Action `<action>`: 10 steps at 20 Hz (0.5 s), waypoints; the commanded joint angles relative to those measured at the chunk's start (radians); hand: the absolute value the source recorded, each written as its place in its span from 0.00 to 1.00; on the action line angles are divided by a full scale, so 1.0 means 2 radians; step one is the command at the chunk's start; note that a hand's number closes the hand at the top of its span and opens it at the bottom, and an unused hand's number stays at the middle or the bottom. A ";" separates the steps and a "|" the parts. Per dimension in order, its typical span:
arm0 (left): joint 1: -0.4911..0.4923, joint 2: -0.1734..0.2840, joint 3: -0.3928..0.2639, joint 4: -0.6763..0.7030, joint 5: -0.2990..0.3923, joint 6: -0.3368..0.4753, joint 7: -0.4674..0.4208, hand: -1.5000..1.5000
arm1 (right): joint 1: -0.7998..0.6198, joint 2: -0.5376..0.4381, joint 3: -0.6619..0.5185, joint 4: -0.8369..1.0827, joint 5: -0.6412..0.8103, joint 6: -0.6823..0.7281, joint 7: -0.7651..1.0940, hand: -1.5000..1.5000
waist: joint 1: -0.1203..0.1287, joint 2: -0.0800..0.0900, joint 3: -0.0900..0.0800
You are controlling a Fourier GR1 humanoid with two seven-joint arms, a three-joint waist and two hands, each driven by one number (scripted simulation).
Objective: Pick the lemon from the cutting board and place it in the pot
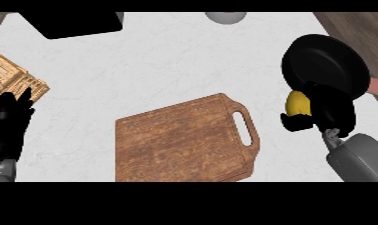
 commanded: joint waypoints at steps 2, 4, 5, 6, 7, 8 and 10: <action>0.021 0.006 0.018 0.001 0.006 0.006 -0.004 0.50 | 0.041 -0.142 -0.103 -0.021 -0.060 -0.046 -0.113 1.00 | -0.017 -0.007 0.001; 0.024 0.004 0.018 -0.001 0.007 0.004 -0.008 0.50 | 0.037 -0.170 -0.150 -0.034 -0.089 -0.075 -0.161 1.00 | -0.018 -0.008 0.001; 0.021 0.010 0.022 -0.006 0.013 -0.001 -0.001 0.50 | 0.043 -0.188 -0.166 -0.039 -0.099 -0.083 -0.188 1.00 | -0.019 -0.009 0.002; 0.030 0.005 0.014 -0.008 0.008 0.000 -0.003 0.50 | 0.049 -0.201 -0.186 -0.041 -0.110 -0.098 -0.215 1.00 | -0.016 -0.008 0.002; 0.030 0.008 0.024 -0.004 0.014 0.000 -0.003 0.50 | 0.047 -0.205 -0.204 -0.059 -0.134 -0.101 -0.235 1.00 | -0.022 -0.013 0.001; 0.028 0.008 0.020 -0.006 0.011 -0.001 -0.003 0.50 | 0.041 -0.205 -0.230 -0.065 -0.164 -0.107 -0.254 1.00 | -0.018 -0.011 0.002; 0.037 0.006 0.023 -0.009 0.015 -0.002 -0.005 0.50 | 0.051 -0.215 -0.271 -0.069 -0.202 -0.120 -0.302 1.00 | -0.013 -0.010 0.002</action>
